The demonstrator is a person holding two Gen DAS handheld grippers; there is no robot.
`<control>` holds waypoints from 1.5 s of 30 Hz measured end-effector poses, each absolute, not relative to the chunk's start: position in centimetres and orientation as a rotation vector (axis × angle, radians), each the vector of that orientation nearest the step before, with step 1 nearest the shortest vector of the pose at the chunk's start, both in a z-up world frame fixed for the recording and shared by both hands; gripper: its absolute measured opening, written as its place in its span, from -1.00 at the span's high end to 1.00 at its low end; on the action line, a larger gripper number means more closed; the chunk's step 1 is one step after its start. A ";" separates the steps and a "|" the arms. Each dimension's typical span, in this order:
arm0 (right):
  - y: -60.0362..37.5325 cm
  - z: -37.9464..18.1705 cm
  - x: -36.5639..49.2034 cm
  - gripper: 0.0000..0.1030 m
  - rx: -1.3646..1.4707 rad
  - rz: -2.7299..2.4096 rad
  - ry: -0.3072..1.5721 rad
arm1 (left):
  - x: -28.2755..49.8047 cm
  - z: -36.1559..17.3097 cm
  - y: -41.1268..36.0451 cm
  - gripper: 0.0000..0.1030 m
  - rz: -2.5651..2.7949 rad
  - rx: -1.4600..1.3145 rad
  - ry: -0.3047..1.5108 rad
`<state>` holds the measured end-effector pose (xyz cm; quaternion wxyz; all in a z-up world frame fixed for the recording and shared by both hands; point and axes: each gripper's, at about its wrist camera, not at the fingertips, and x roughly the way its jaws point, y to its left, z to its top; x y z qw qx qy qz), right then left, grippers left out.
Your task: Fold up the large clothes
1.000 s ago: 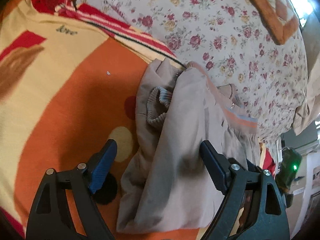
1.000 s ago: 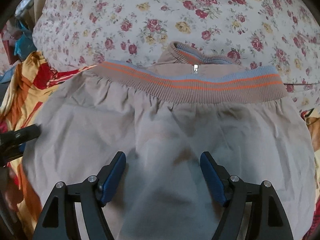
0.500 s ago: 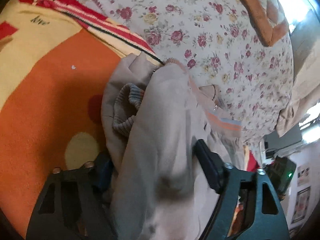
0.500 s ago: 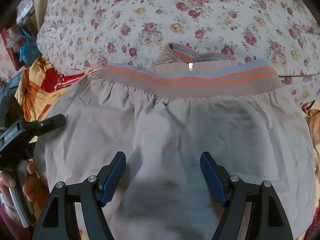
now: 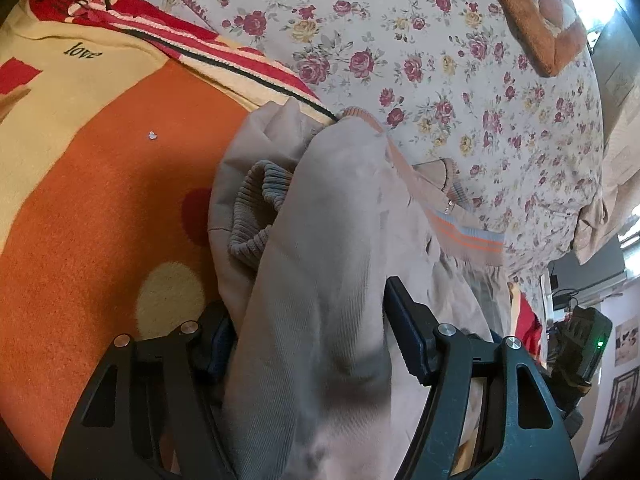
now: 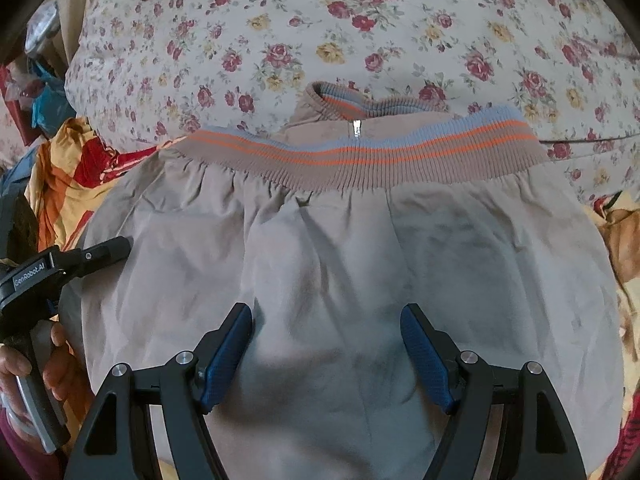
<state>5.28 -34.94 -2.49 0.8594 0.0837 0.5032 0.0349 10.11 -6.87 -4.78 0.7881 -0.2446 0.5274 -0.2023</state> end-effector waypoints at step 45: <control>-56.4 3.2 -8.1 -0.46 0.614 -0.210 0.757 | 3.5 8.4 -30.9 0.58 -0.730 -0.150 1.044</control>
